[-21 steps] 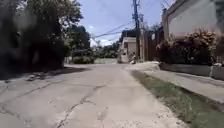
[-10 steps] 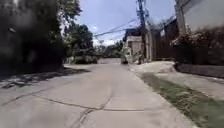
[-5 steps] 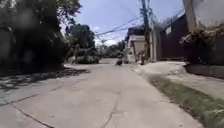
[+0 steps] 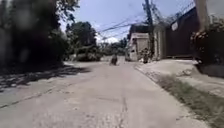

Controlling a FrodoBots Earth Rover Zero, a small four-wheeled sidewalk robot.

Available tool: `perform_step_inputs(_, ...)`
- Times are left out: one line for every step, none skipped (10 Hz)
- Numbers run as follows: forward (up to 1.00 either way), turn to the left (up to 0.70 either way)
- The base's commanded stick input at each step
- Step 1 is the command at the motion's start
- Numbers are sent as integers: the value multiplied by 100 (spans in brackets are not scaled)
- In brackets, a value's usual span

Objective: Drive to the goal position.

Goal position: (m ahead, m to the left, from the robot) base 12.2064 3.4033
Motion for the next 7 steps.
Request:
perform_step_inputs(100, 0)
perform_step_inputs(100, -25)
perform_step_inputs(100, -40)
perform_step_inputs(100, -35)
perform_step_inputs(100, -9)
perform_step_inputs(100, 0)
perform_step_inputs(100, 0)
